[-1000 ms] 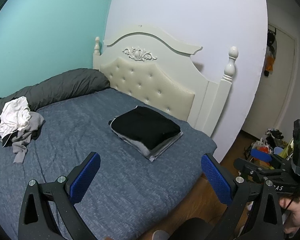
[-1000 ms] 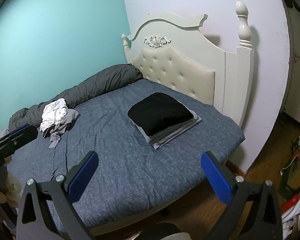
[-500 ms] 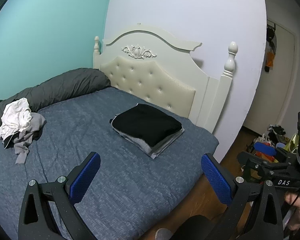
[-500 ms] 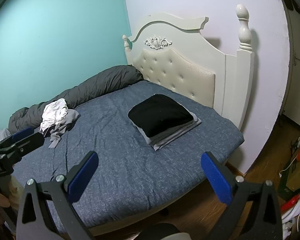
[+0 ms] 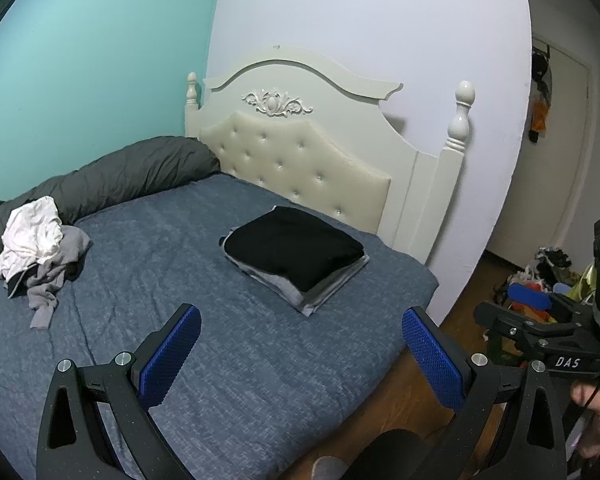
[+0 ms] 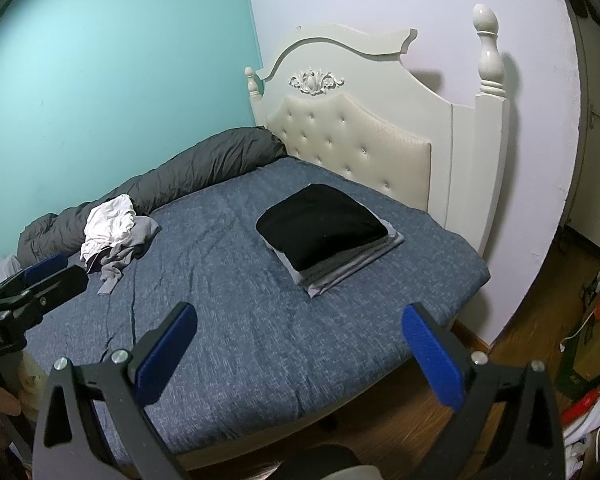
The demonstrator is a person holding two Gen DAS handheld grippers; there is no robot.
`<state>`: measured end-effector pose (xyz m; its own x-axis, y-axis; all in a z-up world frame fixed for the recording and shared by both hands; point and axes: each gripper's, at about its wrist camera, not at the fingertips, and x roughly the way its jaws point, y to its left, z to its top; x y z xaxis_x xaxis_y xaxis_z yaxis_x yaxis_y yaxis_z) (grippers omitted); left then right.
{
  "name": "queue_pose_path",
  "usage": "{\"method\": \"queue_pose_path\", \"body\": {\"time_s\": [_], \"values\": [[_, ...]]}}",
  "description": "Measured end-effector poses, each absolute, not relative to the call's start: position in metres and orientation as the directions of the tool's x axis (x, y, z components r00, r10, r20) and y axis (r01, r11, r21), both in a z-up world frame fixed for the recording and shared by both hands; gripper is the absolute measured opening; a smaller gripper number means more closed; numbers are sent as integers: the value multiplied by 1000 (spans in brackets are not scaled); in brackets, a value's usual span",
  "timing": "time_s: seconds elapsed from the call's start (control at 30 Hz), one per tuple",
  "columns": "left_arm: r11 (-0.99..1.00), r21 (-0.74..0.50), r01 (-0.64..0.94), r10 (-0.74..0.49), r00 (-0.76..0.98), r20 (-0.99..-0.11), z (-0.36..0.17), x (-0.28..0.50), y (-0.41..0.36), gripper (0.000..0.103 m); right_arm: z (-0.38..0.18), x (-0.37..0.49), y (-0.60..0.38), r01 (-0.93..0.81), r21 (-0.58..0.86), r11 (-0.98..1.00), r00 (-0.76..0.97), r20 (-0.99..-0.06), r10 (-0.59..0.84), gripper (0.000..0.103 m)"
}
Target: Fold clothes
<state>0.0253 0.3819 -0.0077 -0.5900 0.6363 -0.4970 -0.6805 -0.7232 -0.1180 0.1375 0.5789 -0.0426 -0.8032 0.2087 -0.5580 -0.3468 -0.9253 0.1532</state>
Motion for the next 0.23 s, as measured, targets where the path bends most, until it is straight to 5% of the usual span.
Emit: {"method": "queue_pose_path", "body": {"time_s": [0.23], "values": [[-722,-119,-682,637,-587,-499,-10,24,384,102,-44,137,579,-349,155,-924,-801,-561,208,103]]}}
